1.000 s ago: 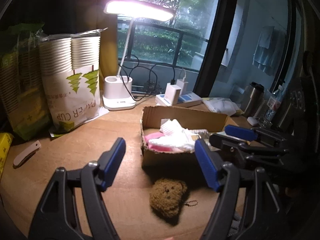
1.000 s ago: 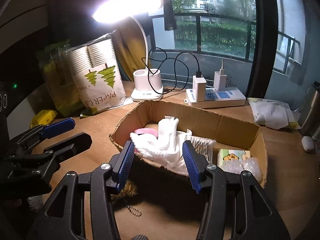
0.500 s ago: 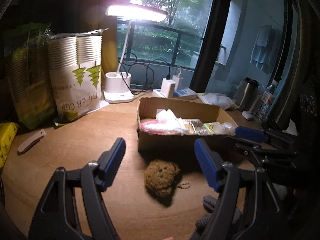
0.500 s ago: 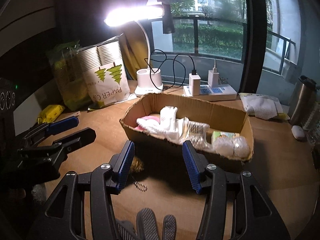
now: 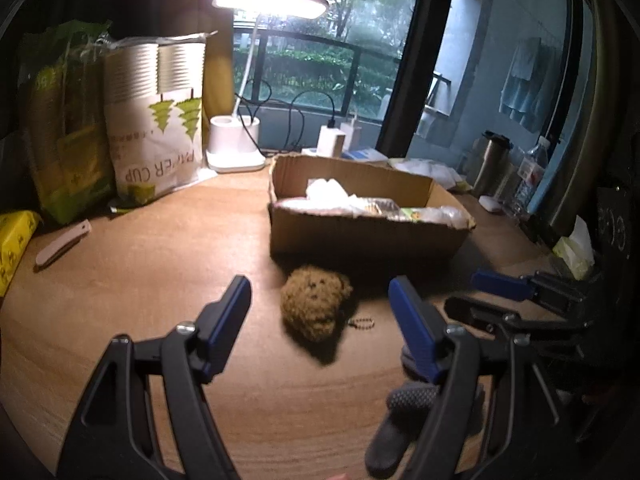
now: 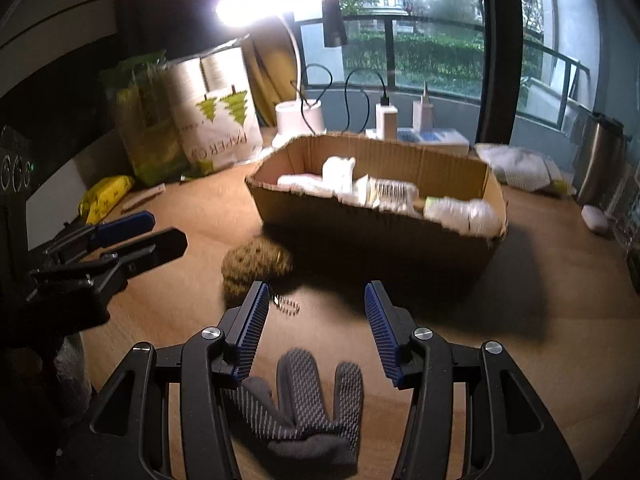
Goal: Organize soft objects
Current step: 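Lower the right gripper onto the grey dotted glove and close it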
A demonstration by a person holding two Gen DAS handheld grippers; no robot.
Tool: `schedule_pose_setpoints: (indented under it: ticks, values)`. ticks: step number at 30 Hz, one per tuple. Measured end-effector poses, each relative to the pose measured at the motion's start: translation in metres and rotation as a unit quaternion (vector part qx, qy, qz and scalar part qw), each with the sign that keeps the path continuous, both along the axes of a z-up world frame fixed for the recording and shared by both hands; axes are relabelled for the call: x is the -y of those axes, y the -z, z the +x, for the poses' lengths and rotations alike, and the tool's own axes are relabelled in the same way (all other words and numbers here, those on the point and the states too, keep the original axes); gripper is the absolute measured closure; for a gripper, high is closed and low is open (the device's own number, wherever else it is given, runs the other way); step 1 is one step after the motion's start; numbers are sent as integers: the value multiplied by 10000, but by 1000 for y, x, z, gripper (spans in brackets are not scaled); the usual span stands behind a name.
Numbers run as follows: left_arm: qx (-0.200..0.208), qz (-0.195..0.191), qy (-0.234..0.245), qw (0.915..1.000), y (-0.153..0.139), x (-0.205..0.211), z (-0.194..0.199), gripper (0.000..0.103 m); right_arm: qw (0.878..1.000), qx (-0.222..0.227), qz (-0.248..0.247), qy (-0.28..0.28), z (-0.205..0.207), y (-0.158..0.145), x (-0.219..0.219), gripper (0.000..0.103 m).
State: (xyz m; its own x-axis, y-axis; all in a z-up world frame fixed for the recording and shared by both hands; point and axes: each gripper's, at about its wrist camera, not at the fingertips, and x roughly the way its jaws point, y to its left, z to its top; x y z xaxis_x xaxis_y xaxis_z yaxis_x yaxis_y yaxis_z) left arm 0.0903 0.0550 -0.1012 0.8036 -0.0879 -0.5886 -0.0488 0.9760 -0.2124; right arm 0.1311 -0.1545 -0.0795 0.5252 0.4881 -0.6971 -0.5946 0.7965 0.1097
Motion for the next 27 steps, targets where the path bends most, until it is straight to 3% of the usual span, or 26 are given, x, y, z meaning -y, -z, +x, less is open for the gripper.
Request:
schedule_pose_setpoints:
  ticks: [16, 27]
  values:
    - [-387, 12, 109, 9992, 31, 9, -22, 30, 9992, -346, -126, -165, -33, 34, 7, 50]
    - [-582, 99, 150, 9981, 42, 13, -21, 30, 9976, -485, -403, -291, -45, 61, 8, 41]
